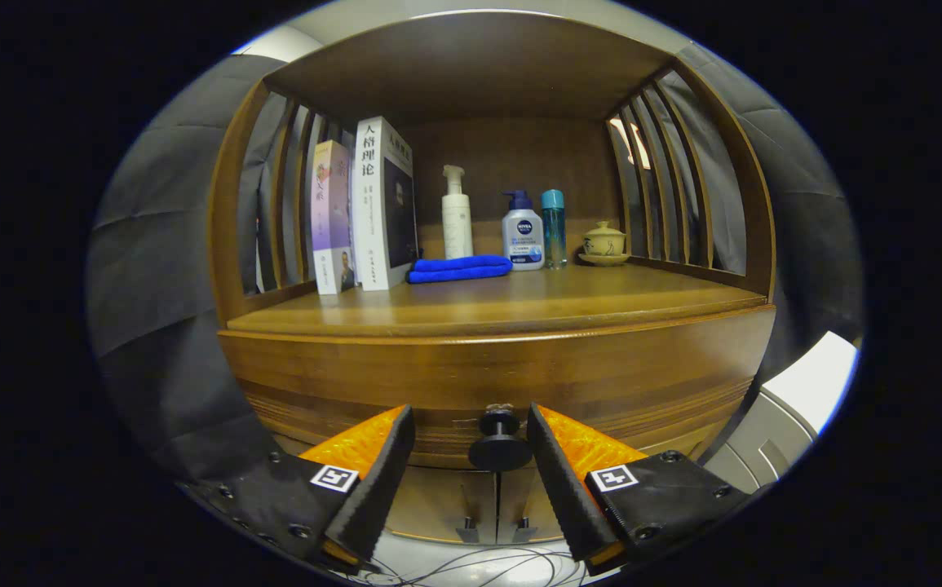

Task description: Pull open the drawer, take out the items inside it, and place them on the countertop above the cabinet.

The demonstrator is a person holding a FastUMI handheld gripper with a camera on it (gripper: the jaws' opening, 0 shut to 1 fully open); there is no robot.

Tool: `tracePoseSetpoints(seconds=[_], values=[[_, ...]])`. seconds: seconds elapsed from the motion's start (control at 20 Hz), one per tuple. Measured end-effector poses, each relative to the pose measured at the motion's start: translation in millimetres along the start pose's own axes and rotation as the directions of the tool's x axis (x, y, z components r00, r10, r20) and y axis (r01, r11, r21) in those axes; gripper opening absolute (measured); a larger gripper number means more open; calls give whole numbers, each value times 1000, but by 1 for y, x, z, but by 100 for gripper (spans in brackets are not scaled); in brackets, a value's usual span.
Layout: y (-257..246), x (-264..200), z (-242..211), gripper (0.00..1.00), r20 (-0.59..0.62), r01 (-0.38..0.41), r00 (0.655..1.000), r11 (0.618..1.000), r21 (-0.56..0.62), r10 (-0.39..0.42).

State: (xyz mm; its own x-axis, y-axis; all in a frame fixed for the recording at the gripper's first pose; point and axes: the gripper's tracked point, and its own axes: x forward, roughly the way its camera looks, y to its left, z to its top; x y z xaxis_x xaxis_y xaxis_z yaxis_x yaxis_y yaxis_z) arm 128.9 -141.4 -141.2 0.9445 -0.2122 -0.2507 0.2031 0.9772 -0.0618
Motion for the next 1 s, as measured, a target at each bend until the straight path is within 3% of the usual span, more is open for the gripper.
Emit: tracePoseSetpoints(seconds=[0.3,0.4,0.65,0.8,1.0], values=[[-9,12,-22,63,-84,21,996,999,42,-18],[-13,13,-22,62,-89,29,996,998,48,-25],[-12,13,-18,48,-92,23,995,1000,-17,-25],[-12,13,-19,28,-97,30,995,996,-86,-39],[-14,5,-20,28,-110,19,993,996,-86,-29]])
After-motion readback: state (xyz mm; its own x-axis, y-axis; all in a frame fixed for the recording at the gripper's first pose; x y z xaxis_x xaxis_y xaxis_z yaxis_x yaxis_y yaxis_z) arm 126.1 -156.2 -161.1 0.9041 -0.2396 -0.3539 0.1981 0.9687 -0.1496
